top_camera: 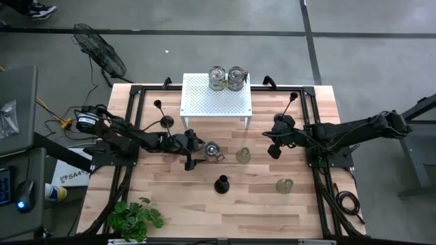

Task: Pick & Place candle stick holders
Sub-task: Align the scented candle on the shelf with the other scented candles

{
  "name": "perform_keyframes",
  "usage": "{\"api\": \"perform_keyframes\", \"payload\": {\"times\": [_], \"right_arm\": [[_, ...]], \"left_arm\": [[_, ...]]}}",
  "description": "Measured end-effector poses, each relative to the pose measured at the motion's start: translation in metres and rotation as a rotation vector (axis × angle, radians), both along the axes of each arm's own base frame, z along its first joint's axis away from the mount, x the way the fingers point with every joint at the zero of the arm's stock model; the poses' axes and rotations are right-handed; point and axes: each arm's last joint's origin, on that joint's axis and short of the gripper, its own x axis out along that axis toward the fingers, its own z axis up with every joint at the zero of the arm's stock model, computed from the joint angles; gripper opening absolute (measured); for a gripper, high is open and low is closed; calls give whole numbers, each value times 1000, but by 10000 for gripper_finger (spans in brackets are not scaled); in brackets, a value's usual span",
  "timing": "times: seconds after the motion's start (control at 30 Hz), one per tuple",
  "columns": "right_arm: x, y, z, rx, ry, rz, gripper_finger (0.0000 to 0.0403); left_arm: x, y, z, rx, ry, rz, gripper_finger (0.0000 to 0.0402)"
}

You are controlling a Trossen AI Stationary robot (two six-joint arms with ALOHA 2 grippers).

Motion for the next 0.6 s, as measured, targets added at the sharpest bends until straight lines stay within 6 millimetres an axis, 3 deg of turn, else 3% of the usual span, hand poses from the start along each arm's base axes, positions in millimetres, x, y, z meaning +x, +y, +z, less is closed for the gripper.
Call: {"api": "perform_keyframes", "payload": {"times": [0.3, 0.6], "right_arm": [[0, 0, 0, 3, 1, 2, 2], [0, 0, 0, 5, 0, 0, 2]], "left_arm": [[-2, 0, 12, -27, -45, 21, 397], [0, 0, 6, 5, -35, 5, 397]]}}
